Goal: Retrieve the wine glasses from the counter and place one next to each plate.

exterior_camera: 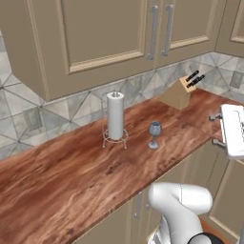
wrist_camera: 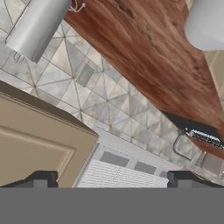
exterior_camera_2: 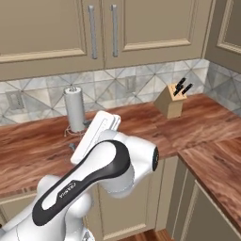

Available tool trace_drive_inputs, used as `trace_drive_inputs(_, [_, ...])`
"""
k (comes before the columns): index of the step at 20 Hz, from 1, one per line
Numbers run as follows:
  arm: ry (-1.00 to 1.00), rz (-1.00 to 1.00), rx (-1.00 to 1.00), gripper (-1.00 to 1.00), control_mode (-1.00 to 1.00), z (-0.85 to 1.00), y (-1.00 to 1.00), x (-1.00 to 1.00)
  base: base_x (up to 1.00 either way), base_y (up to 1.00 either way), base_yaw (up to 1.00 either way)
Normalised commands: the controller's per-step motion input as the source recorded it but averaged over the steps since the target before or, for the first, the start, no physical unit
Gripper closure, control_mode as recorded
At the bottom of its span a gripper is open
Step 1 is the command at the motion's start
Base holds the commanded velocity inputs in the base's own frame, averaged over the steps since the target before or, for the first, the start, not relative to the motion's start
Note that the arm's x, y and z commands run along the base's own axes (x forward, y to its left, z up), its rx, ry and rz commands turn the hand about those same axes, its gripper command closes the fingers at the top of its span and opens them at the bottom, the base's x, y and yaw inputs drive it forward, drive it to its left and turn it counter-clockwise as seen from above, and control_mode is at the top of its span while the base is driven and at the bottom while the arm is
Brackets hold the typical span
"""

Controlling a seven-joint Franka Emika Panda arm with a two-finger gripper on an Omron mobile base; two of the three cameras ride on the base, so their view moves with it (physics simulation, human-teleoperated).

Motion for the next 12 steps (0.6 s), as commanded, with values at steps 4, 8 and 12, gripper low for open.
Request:
trace_drive_inputs(4, [0.00,-0.03,0.00,-1.00,-1.00,-0.03,0.00,0.09,0.18,0.01,-0.15])
trace_drive_inputs(8, [0.00,-0.04,0.00,-1.00,-1.00,-0.25,-0.05,0.49,0.00,0.00,0.00])
trace_drive_inputs(12, [0.04,-0.03,0.00,-1.00,-1.00,-0.33,-0.04,0.42,0.00,0.00,0.00])
